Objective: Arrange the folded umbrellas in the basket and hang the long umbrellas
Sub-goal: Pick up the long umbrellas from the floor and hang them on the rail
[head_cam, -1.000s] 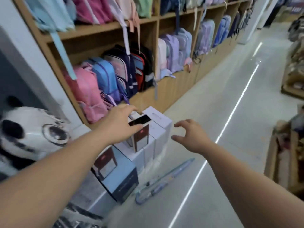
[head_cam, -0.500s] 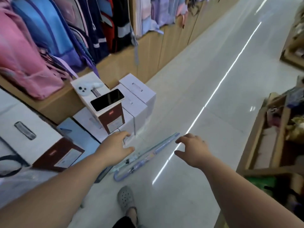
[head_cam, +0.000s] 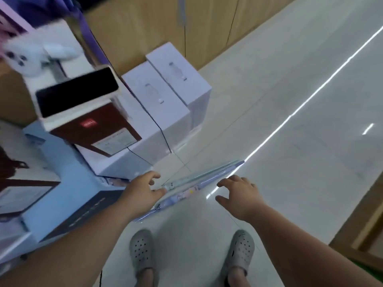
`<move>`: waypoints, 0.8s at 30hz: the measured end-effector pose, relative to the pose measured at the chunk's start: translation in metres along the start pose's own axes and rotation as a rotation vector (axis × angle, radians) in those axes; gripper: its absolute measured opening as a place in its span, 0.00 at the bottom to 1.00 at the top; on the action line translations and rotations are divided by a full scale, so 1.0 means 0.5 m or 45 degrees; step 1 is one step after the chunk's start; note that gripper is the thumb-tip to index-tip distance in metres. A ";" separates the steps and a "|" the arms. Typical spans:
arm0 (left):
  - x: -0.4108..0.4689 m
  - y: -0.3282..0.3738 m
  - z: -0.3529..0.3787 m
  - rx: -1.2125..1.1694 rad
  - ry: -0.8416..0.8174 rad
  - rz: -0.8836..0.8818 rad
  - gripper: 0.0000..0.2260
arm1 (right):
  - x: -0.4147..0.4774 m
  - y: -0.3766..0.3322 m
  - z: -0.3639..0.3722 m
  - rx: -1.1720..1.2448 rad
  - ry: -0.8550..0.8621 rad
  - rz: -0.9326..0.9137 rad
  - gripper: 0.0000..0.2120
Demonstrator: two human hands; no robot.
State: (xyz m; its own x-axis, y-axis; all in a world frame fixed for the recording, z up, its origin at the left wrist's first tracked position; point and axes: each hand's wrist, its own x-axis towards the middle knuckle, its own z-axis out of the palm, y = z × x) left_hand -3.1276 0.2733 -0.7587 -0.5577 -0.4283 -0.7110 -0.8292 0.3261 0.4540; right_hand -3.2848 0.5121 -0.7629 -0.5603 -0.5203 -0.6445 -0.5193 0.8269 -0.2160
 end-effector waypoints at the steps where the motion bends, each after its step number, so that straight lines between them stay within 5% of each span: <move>1: 0.049 -0.018 0.042 -0.035 -0.003 -0.045 0.18 | 0.049 0.020 0.037 -0.001 -0.023 -0.007 0.22; 6: 0.264 -0.138 0.241 -0.123 -0.044 -0.185 0.18 | 0.269 0.114 0.240 -0.072 -0.224 -0.053 0.24; 14: 0.471 -0.310 0.489 -0.343 -0.090 -0.435 0.24 | 0.491 0.198 0.520 -0.160 -0.251 -0.097 0.28; 19: 0.549 -0.381 0.597 -0.463 -0.160 -0.525 0.31 | 0.591 0.184 0.613 -0.270 -0.292 -0.366 0.35; 24: 0.589 -0.402 0.658 -0.599 -0.184 -0.583 0.34 | 0.657 0.184 0.654 -0.274 -0.232 -0.360 0.34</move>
State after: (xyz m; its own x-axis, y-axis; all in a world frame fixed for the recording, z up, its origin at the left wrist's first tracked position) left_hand -3.1130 0.3590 -1.2358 -0.1623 -0.3078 -0.9375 -0.9271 -0.2778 0.2517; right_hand -3.3057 0.4872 -1.2343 -0.2628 -0.6584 -0.7053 -0.7708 0.5829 -0.2570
